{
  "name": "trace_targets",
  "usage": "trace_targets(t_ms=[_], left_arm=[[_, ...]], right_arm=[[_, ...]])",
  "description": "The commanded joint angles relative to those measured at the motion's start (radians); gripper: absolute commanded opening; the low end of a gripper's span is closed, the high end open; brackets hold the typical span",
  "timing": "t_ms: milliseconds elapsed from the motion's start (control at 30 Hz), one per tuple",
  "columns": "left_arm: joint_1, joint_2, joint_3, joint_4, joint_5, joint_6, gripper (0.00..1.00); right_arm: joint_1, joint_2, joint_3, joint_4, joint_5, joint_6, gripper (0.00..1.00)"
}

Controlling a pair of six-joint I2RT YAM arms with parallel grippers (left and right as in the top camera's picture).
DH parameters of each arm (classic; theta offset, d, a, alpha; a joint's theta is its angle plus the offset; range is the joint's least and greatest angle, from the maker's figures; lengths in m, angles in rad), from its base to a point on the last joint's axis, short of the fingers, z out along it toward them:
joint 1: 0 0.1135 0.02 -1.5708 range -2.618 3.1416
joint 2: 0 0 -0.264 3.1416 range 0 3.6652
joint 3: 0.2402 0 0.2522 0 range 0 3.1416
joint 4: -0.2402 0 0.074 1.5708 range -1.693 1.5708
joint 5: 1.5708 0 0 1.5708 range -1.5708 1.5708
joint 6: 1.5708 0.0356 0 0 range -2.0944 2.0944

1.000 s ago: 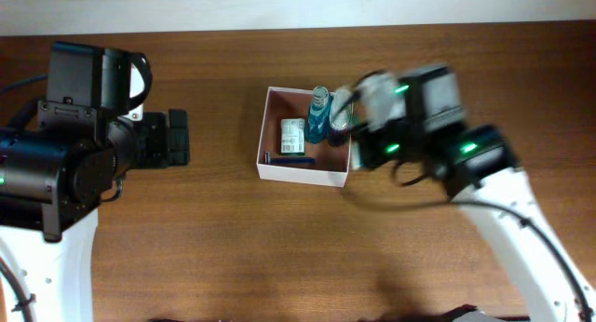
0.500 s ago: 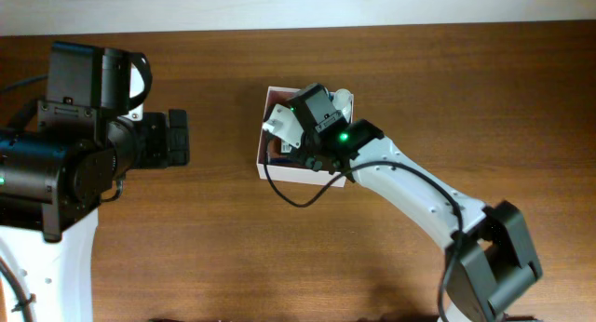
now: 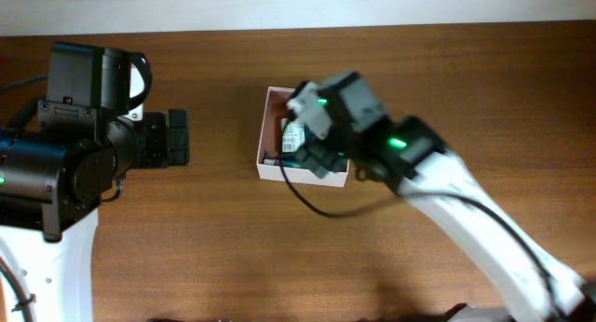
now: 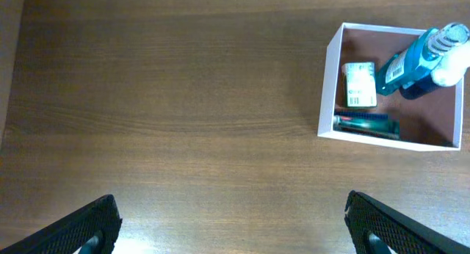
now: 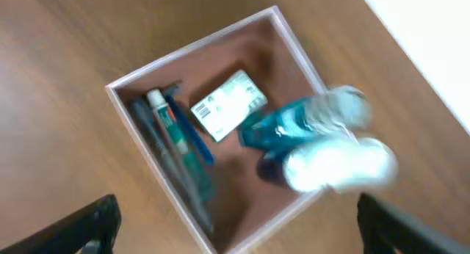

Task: Pack container

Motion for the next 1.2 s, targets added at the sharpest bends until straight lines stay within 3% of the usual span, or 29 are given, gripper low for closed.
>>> trace_targets(t_ms=[0,133,300,800,867,1000,1167], left_arm=[[0.004,-0.016,-0.002,0.0,-0.01,0.013,0.99],[0.004,-0.016,-0.002,0.0,-0.01,0.013,0.99],[0.004,-0.016,-0.002,0.0,-0.01,0.013,0.99],[0.004,-0.016,-0.002,0.0,-0.01,0.013,0.99],[0.004,-0.016,-0.002,0.0,-0.01,0.013,0.99],[0.004,-0.016,-0.002,0.0,-0.01,0.013,0.99],[0.004,-0.016,-0.002,0.0,-0.01,0.013,0.99]], right_arm=[[0.005,-0.191,0.062,-0.111,0.008,0.14,0.99],[0.005,-0.324,0.063,-0.203,0.008,0.269,0.99],[0.004,-0.452,0.063,-0.348,-0.055,0.301,0.99],[0.003,-0.823,0.062,-0.357,0.31,0.303,0.99],[0.003,-0.845,0.059,-0.392,0.354,0.341,0.98],[0.003,-0.874,0.025,-0.507,0.484,0.566,0.99],[-0.056,-0.926,-0.122,-0.464,0.502,0.579,0.99]])
